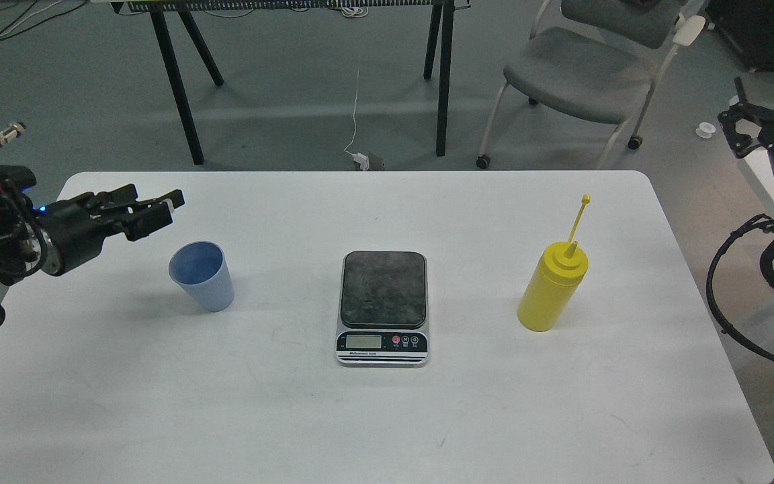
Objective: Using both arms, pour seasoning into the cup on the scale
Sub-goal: 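Move the left gripper down toward the light blue cup, then grasp the light blue cup with the left gripper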
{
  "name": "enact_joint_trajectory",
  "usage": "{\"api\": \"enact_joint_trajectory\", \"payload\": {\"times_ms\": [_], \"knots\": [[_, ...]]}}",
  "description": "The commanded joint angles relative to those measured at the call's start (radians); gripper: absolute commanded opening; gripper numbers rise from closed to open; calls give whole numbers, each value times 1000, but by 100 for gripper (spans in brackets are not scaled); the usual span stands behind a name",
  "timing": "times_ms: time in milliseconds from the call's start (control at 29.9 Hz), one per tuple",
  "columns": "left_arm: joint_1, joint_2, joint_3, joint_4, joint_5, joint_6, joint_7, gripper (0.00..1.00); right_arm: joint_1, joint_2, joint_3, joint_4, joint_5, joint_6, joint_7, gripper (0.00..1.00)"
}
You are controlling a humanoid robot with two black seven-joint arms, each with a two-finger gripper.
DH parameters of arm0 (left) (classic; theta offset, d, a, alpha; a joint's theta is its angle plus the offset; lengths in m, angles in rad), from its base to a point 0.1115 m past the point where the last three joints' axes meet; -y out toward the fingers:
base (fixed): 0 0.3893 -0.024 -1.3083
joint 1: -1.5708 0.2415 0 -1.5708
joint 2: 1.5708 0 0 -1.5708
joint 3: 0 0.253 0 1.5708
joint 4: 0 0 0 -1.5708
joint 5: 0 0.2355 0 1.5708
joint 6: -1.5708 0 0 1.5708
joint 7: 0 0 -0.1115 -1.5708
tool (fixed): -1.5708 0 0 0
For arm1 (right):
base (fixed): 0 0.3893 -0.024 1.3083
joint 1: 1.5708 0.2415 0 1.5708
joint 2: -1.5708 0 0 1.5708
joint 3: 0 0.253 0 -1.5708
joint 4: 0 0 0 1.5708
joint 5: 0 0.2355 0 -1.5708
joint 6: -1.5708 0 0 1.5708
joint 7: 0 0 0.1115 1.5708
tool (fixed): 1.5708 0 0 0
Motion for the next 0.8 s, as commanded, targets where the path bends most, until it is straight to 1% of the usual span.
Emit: {"api": "enact_joint_trajectory", "payload": {"times_ms": [0, 234, 301, 368, 401, 501, 535, 568, 635, 702, 768], "knots": [[-10, -49, 91, 73, 20, 37, 0, 88, 0, -2, 0, 0, 0, 0, -1, 99], [-11, -118, 154, 165, 20, 68, 5, 79, -1, -2, 0, 0, -2, 0, -1, 99], [-13, -129, 156, 179, 22, 68, 5, 74, -1, -2, -2, 0, -2, 0, -1, 99], [-16, -135, 156, 192, 22, 68, 3, 67, -1, -2, 0, 1, 0, 0, -1, 99], [-20, -141, 156, 202, 22, 68, 2, 62, -1, -2, -2, 1, -2, 0, -1, 99], [-30, -151, 170, 226, 22, 66, -2, 43, 0, -2, 0, 0, -2, 0, -1, 99], [-34, -151, 180, 228, 20, 66, -5, 34, 0, -3, 0, 0, -2, 0, -1, 99], [-40, -149, 191, 228, 20, 65, -11, 29, 0, -3, 0, 0, -2, 0, -1, 99], [-45, -149, 225, 228, 20, 65, -40, 19, 0, -8, 0, -2, -2, 0, -1, 99], [-60, -151, 254, 231, 20, 66, -52, 14, -1, -14, 0, 0, -2, 0, -1, 99], [-82, -151, 266, 232, 18, 66, -51, 9, -1, -15, 0, -2, -2, 0, -1, 99]]}}
